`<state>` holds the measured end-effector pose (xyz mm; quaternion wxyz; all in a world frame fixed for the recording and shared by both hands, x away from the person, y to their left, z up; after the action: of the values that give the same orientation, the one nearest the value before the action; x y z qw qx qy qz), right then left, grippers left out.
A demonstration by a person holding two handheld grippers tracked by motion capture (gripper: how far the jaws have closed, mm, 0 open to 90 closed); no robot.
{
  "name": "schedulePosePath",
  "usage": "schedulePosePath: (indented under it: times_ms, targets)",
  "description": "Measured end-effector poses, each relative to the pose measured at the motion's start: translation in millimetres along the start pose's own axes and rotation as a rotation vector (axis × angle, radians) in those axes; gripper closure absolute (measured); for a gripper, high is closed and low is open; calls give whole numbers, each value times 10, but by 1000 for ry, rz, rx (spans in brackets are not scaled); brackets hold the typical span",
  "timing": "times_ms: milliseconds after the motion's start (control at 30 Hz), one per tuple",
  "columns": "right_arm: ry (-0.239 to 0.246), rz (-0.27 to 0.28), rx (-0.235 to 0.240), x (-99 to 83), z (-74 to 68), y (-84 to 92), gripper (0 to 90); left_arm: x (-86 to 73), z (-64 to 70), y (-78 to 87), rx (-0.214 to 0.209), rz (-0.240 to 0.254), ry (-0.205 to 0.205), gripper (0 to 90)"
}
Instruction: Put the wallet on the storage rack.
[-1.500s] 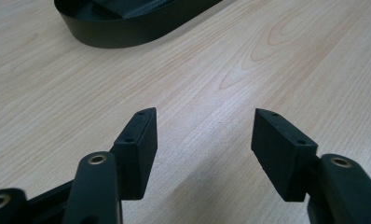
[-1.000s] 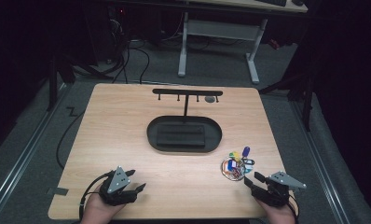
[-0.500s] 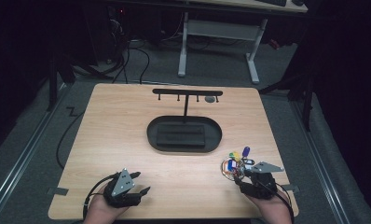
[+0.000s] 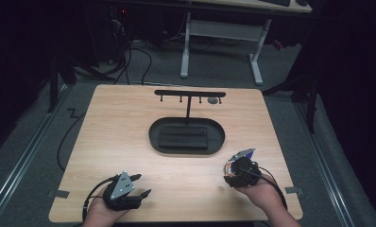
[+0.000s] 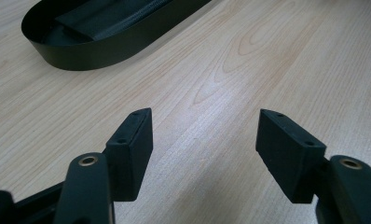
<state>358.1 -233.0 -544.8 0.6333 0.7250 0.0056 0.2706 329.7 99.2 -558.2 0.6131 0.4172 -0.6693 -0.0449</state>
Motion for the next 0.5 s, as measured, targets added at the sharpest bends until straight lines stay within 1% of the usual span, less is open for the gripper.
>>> schedulePosePath:
  times_ms: [33,67,100,200,233,300,367,433,500]
  targets:
    - [7,-17,-6,25,-4,-27,533,-1,0,-3,0,0,-1,371]
    - [2,-38,-11,43,-13,-55,533,-4,1,-5,-1,-2,-3,371]
    - [7,-53,-17,64,-11,-85,535,-5,3,-7,-2,-3,-4,371]
    - [-23,-95,-17,114,4,-163,551,-7,11,-8,-6,-5,-9,371]
    - [-44,-110,-8,148,23,-203,557,-6,14,-9,-7,-5,-11,371]
    - [-44,-115,-9,168,41,-218,561,-7,18,-10,-8,-7,-18,371]
    - [-64,-129,-7,193,45,-237,566,-9,24,-15,-10,-7,-21,371]
    - [-63,-134,-8,225,71,-263,584,-12,25,-18,-10,-7,-23,371]
    - [-104,-144,12,239,67,-288,587,-12,25,-18,-9,-7,-23,372]
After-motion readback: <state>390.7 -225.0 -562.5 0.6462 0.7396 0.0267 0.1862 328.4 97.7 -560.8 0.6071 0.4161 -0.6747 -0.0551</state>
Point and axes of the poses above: each handheld gripper's, and its own axes: y roughly backward along the jaws, x roughly out of its top, z roughly to its right, the point moved 8 cm from there along -y, roughly forward along the jaws, and after that the axes turned 11 degrees about -y, right-handed, at the moved point
